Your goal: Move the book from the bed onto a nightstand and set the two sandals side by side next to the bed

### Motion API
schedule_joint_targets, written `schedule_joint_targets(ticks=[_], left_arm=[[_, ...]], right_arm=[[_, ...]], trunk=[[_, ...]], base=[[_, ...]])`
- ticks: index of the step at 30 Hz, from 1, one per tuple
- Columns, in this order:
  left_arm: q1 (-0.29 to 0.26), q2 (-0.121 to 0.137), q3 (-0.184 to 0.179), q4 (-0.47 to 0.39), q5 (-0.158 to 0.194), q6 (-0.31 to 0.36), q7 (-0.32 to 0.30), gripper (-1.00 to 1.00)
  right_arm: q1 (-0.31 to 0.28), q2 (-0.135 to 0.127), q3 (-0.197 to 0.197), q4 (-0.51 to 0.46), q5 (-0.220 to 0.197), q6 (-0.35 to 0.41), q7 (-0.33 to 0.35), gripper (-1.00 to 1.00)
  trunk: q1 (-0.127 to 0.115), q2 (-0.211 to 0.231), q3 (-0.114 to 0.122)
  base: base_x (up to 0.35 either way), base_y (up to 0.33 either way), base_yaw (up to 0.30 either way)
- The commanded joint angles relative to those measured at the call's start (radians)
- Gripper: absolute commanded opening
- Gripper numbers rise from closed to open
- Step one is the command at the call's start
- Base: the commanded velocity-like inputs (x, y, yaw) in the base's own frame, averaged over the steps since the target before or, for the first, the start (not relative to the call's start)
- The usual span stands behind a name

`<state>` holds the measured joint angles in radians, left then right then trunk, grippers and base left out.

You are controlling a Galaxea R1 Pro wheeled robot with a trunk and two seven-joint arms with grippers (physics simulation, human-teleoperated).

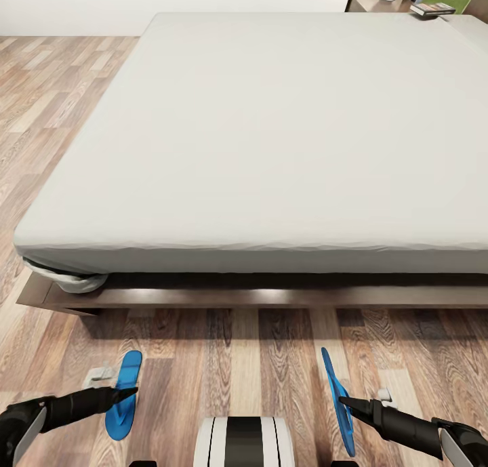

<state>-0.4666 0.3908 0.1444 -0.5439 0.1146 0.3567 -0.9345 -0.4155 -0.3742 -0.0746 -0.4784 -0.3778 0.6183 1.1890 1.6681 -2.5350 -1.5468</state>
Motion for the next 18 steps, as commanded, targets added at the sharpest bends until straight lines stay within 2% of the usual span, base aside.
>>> schedule_joint_targets(ticks=[1, 5, 7, 9, 10, 12, 13, 15, 18], left_arm=[[0.001, 0.003, 0.007, 0.035, 0.006, 0.007, -0.032, 1.0], [0.002, -0.007, 0.008, 0.061, 0.009, 0.004, -0.051, 1.0], [0.002, -0.015, 0.008, 0.062, 0.009, 0.003, -0.052, 1.0], [0.002, -0.019, 0.008, 0.063, 0.01, 0.003, -0.052, 1.0], [0.003, -0.021, 0.008, 0.064, 0.01, 0.002, -0.052, 1.0], [0.003, -0.024, 0.008, 0.064, 0.01, 0.001, -0.052, 1.0], [0.003, -0.025, 0.008, 0.064, 0.01, 0.0, -0.052, 1.0], [0.003, -0.026, 0.008, 0.064, 0.01, 0.0, -0.052, 1.0], [0.003, -0.026, 0.009, 0.064, 0.01, 0.0, -0.054, 1.0]], right_arm=[[0.0, 0.0, -0.001, 0.0, -0.003, 0.005, -0.003, -1.0], [-0.001, 0.0, -0.001, -0.002, 0.0, -0.002, -0.025, -1.0], [-0.001, 0.0, -0.001, -0.004, 0.001, -0.003, -0.086, -1.0], [-0.002, 0.001, -0.001, -0.023, 0.002, -0.004, -0.22, -1.0], [-0.003, 0.002, 0.001, -0.055, 0.004, -0.004, -0.382, -1.0], [-0.002, 0.003, 0.003, -0.095, 0.007, -0.005, -0.578, -1.0], [-0.002, 0.003, 0.003, -0.109, 0.007, -0.005, -0.642, -1.0], [-0.002, 0.003, 0.004, -0.124, 0.008, -0.005, -0.708, -1.0], [-0.002, 0.002, 0.002, -0.14, 0.008, -0.009, -0.746, -1.0]], trunk=[[0.0, 0.0, -0.001], [0.0, 0.0, -0.001], [0.0, 0.0, -0.001], [0.0, 0.0, -0.001], [0.0, 0.0, -0.001], [0.0, 0.0, -0.001], [0.0, 0.0, -0.001], [0.0, 0.0, -0.001], [0.0, 0.0, -0.001]], base=[[0.0, 0.0, 0.0], [0.0, 0.0, 0.0], [0.0, 0.0, 0.0], [0.0, 0.0, 0.0], [0.0, 0.005, 0.0], [0.0, 0.036, 0.0], [0.0, 0.057, 0.0], [0.0, 0.062, 0.0], [0.0, 0.024, 0.0]])
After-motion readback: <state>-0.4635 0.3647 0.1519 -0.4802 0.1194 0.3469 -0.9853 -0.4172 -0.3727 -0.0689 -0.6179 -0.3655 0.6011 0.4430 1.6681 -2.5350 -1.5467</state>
